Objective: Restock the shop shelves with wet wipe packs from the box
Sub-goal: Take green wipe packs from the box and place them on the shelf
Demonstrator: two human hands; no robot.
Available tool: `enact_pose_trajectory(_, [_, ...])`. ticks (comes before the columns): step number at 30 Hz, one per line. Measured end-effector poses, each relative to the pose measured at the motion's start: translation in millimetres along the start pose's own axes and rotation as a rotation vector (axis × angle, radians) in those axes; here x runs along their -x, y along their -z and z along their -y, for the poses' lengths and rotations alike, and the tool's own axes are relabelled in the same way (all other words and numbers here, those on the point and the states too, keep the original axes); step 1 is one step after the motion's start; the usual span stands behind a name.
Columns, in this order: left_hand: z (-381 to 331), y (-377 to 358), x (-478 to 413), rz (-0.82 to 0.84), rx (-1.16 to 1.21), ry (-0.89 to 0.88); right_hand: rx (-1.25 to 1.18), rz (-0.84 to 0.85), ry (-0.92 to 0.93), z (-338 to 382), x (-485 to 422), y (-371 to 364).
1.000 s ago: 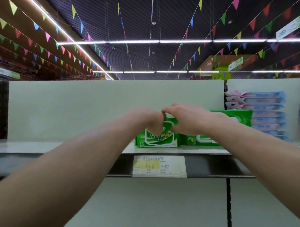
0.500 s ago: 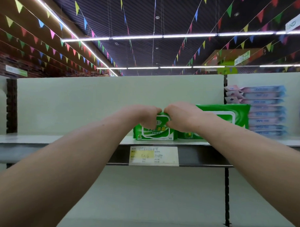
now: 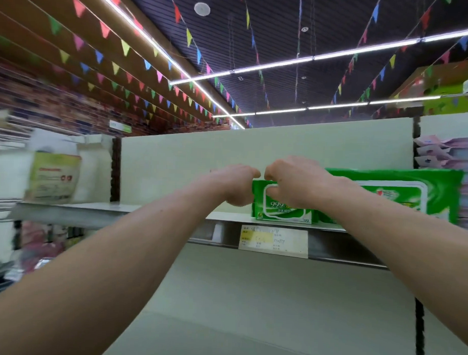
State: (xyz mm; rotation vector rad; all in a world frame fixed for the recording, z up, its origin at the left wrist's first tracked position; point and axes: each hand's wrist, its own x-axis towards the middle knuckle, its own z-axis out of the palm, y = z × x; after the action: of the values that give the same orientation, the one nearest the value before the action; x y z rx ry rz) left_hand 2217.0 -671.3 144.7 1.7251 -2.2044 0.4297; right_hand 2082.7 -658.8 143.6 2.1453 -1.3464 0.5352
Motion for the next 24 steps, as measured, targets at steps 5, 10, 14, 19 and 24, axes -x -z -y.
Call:
enact_pose_trajectory(5, [34, 7, 36, -0.037, -0.028, 0.19, -0.126, -0.031, 0.129, 42, -7, 0])
enact_pose_trajectory(10, [69, 26, 92, -0.056, -0.072, 0.353, -0.226, -0.036, 0.258, 100, -9, 6])
enact_pose_trajectory(14, [100, 43, 145, -0.056, -0.137, 0.458, -0.279, -0.083, 0.352, 155, -11, 19])
enact_pose_trajectory(19, [142, 62, 219, -0.005, -0.209, 0.591, -0.364, -0.069, 0.48, 238, -3, 35])
enact_pose_trajectory(24, [177, 81, 290, 0.058, -0.264, 0.744, -0.445, -0.076, 0.608, 316, 17, 56])
